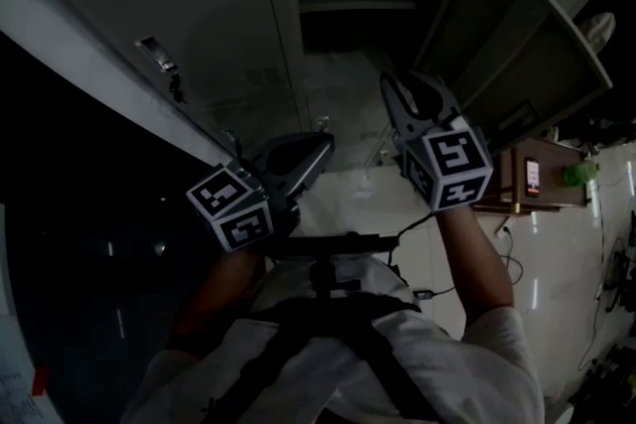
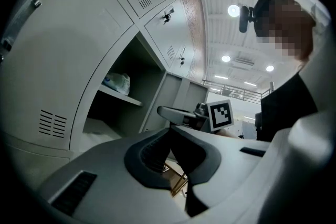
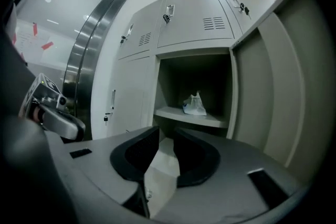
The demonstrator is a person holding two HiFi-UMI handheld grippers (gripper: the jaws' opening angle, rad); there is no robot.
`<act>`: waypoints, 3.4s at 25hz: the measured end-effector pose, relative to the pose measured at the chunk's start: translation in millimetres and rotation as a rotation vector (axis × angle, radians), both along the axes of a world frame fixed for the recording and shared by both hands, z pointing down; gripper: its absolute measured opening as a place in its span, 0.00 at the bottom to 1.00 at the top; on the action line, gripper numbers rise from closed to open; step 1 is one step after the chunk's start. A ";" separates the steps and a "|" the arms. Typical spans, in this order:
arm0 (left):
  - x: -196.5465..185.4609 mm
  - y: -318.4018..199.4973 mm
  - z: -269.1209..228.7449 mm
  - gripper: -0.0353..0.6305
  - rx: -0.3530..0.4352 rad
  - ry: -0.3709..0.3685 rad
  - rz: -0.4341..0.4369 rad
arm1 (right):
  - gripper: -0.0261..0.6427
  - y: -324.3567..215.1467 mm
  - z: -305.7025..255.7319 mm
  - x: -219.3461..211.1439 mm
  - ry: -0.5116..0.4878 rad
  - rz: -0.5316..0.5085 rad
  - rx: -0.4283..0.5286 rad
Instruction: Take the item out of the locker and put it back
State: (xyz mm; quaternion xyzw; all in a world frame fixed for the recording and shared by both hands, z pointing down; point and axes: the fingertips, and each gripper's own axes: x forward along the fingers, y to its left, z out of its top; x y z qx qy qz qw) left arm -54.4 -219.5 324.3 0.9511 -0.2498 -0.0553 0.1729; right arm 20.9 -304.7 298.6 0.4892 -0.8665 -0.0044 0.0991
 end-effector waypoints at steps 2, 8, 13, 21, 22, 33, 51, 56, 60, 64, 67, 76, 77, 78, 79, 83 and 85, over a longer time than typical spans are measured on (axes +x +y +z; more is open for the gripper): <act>-0.8 3.1 2.3 0.06 -0.005 0.008 0.001 | 0.15 10.5 7.3 0.4 -0.010 -0.002 -0.017; -4.1 12.9 6.5 0.06 0.002 0.029 0.010 | 0.14 29.4 26.9 4.8 -0.037 -0.001 -0.072; -7.9 18.5 13.5 0.06 -0.009 0.032 0.010 | 0.14 40.5 40.3 12.2 -0.061 0.012 -0.120; -15.8 22.4 23.3 0.06 -0.029 0.030 -0.008 | 0.11 55.8 46.9 14.3 -0.092 0.012 -0.140; -16.2 23.1 23.9 0.06 -0.031 0.030 -0.008 | 0.11 57.4 47.8 14.5 -0.096 0.012 -0.139; -23.6 30.5 37.1 0.06 -0.079 0.018 0.003 | 0.08 76.5 67.5 13.2 -0.107 0.048 -0.194; -27.7 43.2 56.8 0.06 -0.116 0.012 0.025 | 0.05 104.2 95.1 -7.1 -0.112 0.052 -0.263; -32.5 50.9 64.0 0.06 -0.139 0.023 0.046 | 0.05 111.4 101.8 -10.7 -0.109 0.067 -0.271; -35.4 60.7 71.7 0.06 -0.160 0.035 0.081 | 0.05 125.8 109.2 -14.6 -0.098 0.116 -0.316; -36.7 75.3 84.0 0.06 -0.195 0.043 0.125 | 0.05 139.8 115.5 -17.5 -0.090 0.147 -0.321; -36.4 88.2 92.2 0.06 -0.224 0.037 0.158 | 0.05 152.2 118.2 -17.3 -0.098 0.180 -0.348; -23.1 132.0 86.4 0.06 -0.203 0.011 0.065 | 0.05 192.1 119.4 -3.9 -0.112 0.085 -0.339; -19.0 139.4 86.2 0.06 -0.195 0.008 0.045 | 0.05 199.1 120.0 -0.2 -0.113 0.067 -0.336; -13.7 148.1 86.3 0.06 -0.189 0.006 0.023 | 0.05 207.6 120.9 4.9 -0.115 0.048 -0.334; -6.7 158.1 86.6 0.06 -0.184 0.004 0.002 | 0.05 217.6 122.0 11.4 -0.117 0.031 -0.333; 34.2 210.5 89.1 0.06 -0.162 0.009 -0.056 | 0.05 269.3 130.6 48.7 -0.117 -0.028 -0.333; 56.2 240.9 95.1 0.06 -0.167 0.009 -0.067 | 0.05 296.8 138.5 68.8 -0.119 -0.042 -0.342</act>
